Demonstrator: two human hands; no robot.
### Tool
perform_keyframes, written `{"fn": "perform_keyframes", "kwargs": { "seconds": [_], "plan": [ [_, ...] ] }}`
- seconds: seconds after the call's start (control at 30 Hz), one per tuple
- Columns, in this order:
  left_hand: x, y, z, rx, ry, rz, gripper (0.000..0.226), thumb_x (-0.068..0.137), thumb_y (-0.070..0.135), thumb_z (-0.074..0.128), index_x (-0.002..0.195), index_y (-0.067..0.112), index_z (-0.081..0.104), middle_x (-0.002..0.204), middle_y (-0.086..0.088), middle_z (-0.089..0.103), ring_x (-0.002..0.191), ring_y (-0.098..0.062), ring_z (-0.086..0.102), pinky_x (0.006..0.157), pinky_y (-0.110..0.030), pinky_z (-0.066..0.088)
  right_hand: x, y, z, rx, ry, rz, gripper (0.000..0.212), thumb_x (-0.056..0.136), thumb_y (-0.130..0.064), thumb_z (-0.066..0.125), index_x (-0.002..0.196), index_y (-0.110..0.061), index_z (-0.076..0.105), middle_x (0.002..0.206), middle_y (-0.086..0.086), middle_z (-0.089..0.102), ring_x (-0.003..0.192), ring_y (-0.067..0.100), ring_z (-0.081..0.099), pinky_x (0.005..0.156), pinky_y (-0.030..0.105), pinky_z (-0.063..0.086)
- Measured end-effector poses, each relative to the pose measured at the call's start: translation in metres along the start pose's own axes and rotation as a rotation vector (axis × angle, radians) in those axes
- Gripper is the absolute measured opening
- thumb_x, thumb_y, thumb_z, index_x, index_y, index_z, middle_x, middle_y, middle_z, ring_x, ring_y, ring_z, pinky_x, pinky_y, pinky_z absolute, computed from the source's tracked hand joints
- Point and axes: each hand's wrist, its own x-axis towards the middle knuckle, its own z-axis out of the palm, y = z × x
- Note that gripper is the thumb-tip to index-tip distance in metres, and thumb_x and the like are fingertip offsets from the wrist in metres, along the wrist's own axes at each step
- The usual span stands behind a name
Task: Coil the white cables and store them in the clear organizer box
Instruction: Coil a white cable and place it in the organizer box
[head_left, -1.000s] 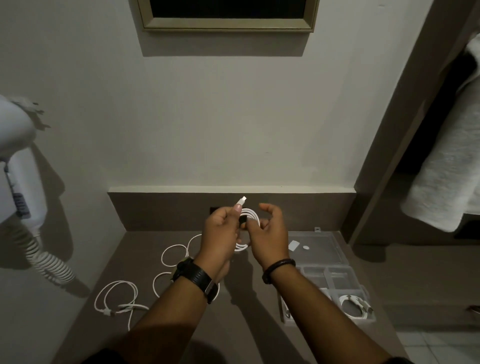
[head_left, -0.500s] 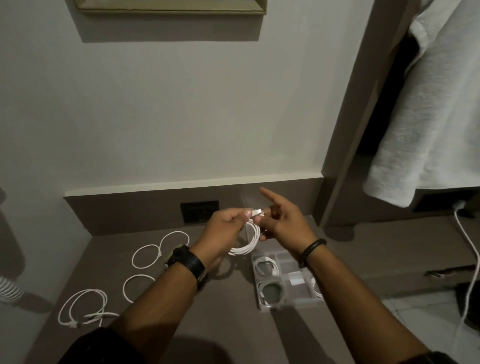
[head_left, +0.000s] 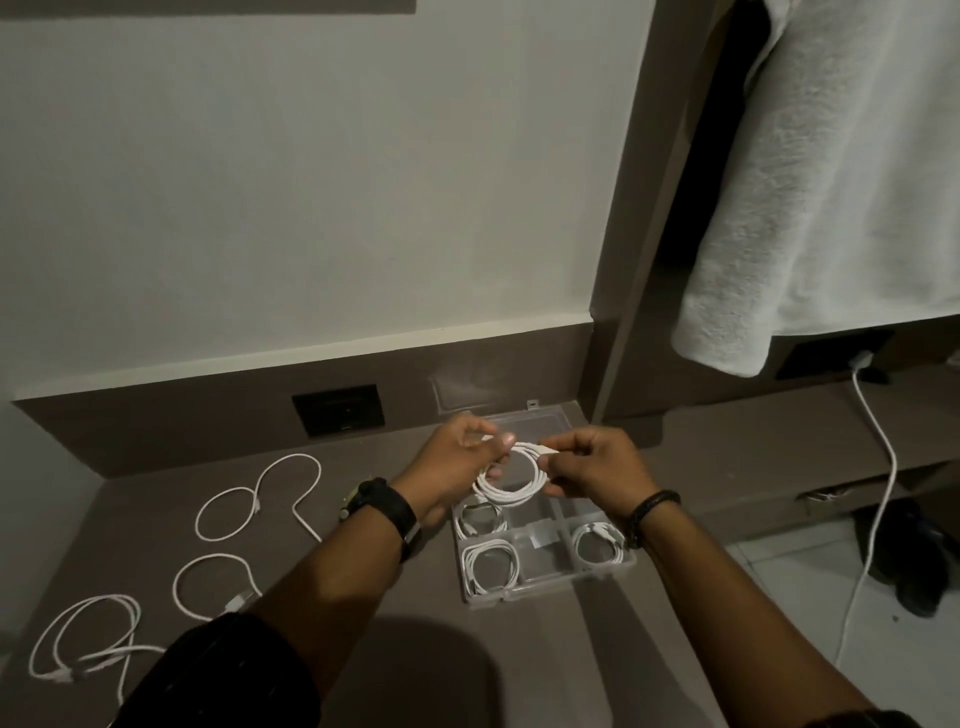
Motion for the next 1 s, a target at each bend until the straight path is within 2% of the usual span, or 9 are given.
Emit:
{"fn": "perform_keyframes", "kwargs": {
  "seconds": [0.07, 0.2, 0.3, 0.4, 0.53, 0.6, 0.7, 0.87, 1.0],
  "plan": [
    [0.003, -0.014, -0.002, 0.073, 0.019, -0.083, 0.012, 0.087, 0.025, 0.068, 0.090, 0.014, 0.064, 0.087, -0.011, 0.069, 0.072, -0.020, 0.065, 0.068, -0.036, 0.058, 0.008, 0.021, -0.006, 0.047, 0.101, 0.075, 0.012, 0.077, 0.004, 0.070, 0.081, -0.007, 0.072, 0.071, 0.009, 0.074, 0.057, 0.016, 0.069, 0.054, 0.022, 0.058],
    [0.012, -0.039, 0.003, 0.115, 0.065, -0.220, 0.005, 0.091, 0.011, 0.062, 0.093, 0.008, 0.065, 0.089, -0.018, 0.071, 0.064, -0.022, 0.070, 0.057, -0.031, 0.060, 0.020, 0.057, 0.000, 0.081, 0.215, 0.161, 0.014, 0.078, 0.008, 0.067, 0.080, -0.005, 0.072, 0.066, 0.008, 0.072, 0.053, 0.016, 0.067, 0.049, 0.023, 0.055],
    [0.033, -0.055, 0.017, 0.197, 0.153, -0.238, 0.014, 0.089, 0.000, 0.059, 0.083, 0.008, 0.069, 0.084, -0.019, 0.071, 0.064, -0.024, 0.071, 0.059, -0.034, 0.061, 0.032, 0.080, 0.006, 0.083, 0.289, 0.193, 0.019, 0.076, 0.008, 0.067, 0.069, -0.008, 0.073, 0.055, 0.002, 0.070, 0.049, 0.016, 0.065, 0.047, 0.024, 0.054],
    [0.050, -0.066, 0.025, 0.483, 0.203, -0.094, 0.016, 0.085, -0.002, 0.058, 0.081, 0.001, 0.073, 0.086, -0.022, 0.071, 0.083, -0.035, 0.070, 0.077, -0.043, 0.059, 0.037, 0.098, 0.010, -0.091, 0.381, 0.187, 0.020, 0.075, 0.002, 0.070, 0.057, -0.008, 0.069, 0.052, 0.005, 0.064, 0.051, 0.020, 0.062, 0.055, 0.036, 0.058],
    [0.062, -0.067, 0.031, 0.769, 0.163, 0.064, 0.023, 0.081, 0.008, 0.056, 0.089, 0.000, 0.075, 0.097, -0.017, 0.075, 0.098, -0.030, 0.065, 0.084, -0.027, 0.047, 0.038, 0.104, 0.014, -0.481, 0.385, 0.082, 0.026, 0.074, -0.001, 0.061, 0.048, -0.005, 0.056, 0.051, 0.013, 0.050, 0.054, 0.023, 0.051, 0.053, 0.039, 0.044],
    [0.066, -0.069, 0.032, 0.880, 0.205, 0.131, 0.018, 0.080, 0.003, 0.057, 0.083, 0.001, 0.075, 0.089, -0.016, 0.074, 0.089, -0.031, 0.067, 0.078, -0.028, 0.050, 0.042, 0.104, 0.017, -0.685, 0.336, 0.032, 0.018, 0.076, -0.003, 0.058, 0.059, -0.003, 0.063, 0.065, 0.021, 0.058, 0.066, 0.029, 0.057, 0.058, 0.031, 0.034],
    [0.068, -0.074, 0.031, 1.036, 0.223, 0.258, 0.017, 0.080, -0.004, 0.055, 0.076, -0.002, 0.072, 0.080, -0.022, 0.072, 0.076, -0.037, 0.068, 0.070, -0.038, 0.056, 0.046, 0.105, 0.018, -0.876, 0.306, 0.002, 0.020, 0.084, -0.006, 0.051, 0.083, 0.000, 0.070, 0.091, 0.020, 0.066, 0.086, 0.033, 0.060, 0.072, 0.031, 0.043],
    [0.068, -0.077, 0.028, 1.084, 0.138, 0.213, 0.017, 0.089, 0.013, 0.054, 0.082, 0.008, 0.069, 0.090, -0.011, 0.072, 0.088, -0.028, 0.065, 0.073, -0.031, 0.046, 0.051, 0.102, 0.014, -0.874, 0.381, -0.012, 0.025, 0.086, 0.001, 0.047, 0.095, -0.003, 0.070, 0.098, 0.018, 0.068, 0.090, 0.032, 0.063, 0.074, 0.030, 0.046],
    [0.055, -0.080, 0.027, 1.121, 0.032, 0.245, 0.020, 0.091, 0.013, 0.053, 0.100, 0.005, 0.069, 0.107, -0.013, 0.070, 0.104, -0.030, 0.062, 0.087, -0.035, 0.045, 0.050, 0.105, 0.012, -0.949, 0.277, -0.042, 0.025, 0.087, -0.001, 0.048, 0.095, -0.004, 0.071, 0.102, 0.017, 0.064, 0.088, 0.030, 0.062, 0.075, 0.025, 0.043]
  ]
}}
